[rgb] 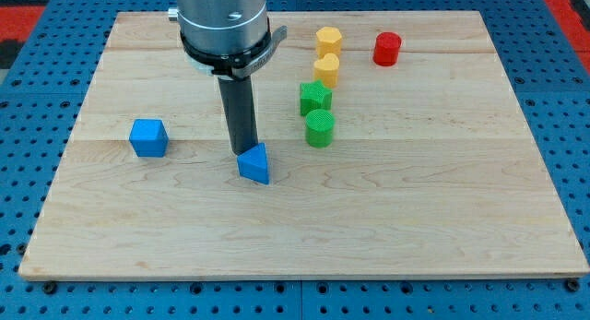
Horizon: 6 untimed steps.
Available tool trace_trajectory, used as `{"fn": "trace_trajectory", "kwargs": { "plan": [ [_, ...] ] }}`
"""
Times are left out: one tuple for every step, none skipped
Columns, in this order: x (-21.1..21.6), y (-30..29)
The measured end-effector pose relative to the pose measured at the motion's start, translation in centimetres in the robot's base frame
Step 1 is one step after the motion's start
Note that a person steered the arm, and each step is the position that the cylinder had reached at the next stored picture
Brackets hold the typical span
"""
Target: Move the blue triangle to the bottom of the green circle
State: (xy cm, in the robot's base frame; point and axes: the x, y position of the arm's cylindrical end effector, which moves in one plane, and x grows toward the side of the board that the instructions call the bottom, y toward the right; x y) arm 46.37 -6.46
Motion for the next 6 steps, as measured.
{"fn": "trace_trajectory", "kwargs": {
  "plan": [
    [1.0, -1.6],
    [4.3, -4.1],
    [2.3, -0.6],
    [0.4, 2.6],
    [0.5, 7.9],
    [1.2, 6.7]
  ]
}}
